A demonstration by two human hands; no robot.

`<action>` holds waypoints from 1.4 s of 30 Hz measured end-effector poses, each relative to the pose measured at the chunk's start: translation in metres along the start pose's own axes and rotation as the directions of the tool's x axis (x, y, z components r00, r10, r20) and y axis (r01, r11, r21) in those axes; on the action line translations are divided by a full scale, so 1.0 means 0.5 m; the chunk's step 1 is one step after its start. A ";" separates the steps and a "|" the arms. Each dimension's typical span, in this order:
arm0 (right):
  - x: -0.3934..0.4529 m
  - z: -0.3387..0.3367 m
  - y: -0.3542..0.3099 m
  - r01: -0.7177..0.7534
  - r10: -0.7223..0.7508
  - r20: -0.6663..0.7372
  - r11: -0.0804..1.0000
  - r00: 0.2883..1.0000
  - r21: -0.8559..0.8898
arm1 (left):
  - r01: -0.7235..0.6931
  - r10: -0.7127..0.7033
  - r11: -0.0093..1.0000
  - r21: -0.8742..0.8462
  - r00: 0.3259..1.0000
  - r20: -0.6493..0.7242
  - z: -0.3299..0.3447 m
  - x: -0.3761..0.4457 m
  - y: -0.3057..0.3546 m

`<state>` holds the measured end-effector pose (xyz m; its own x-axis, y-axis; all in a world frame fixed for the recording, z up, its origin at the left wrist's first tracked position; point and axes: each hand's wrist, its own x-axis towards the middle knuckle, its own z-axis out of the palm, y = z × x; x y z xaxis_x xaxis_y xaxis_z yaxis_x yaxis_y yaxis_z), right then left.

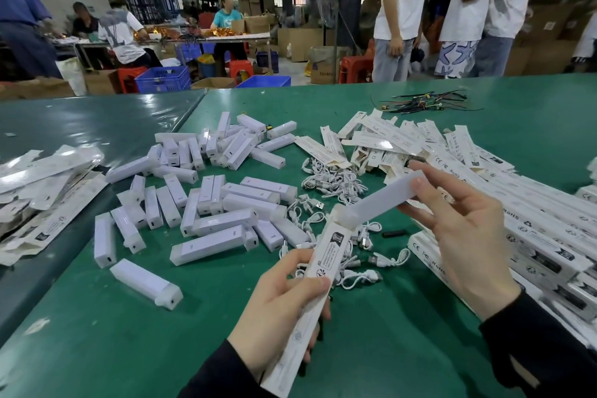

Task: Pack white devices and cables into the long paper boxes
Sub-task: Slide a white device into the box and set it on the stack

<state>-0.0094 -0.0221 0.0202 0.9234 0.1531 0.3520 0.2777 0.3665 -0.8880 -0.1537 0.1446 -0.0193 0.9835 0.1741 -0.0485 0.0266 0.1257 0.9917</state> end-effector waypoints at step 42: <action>-0.057 0.036 -0.004 -0.142 0.370 0.512 0.892 0.775 -0.429 | -0.261 0.253 0.964 0.046 0.858 -0.446 0.004 0.000 0.002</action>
<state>-0.0412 -0.0109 0.0173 0.6830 0.7241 0.0962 0.2301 -0.0883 -0.9692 -0.1533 0.1427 -0.0183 0.7711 0.6172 0.1565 -0.2227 0.0311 0.9744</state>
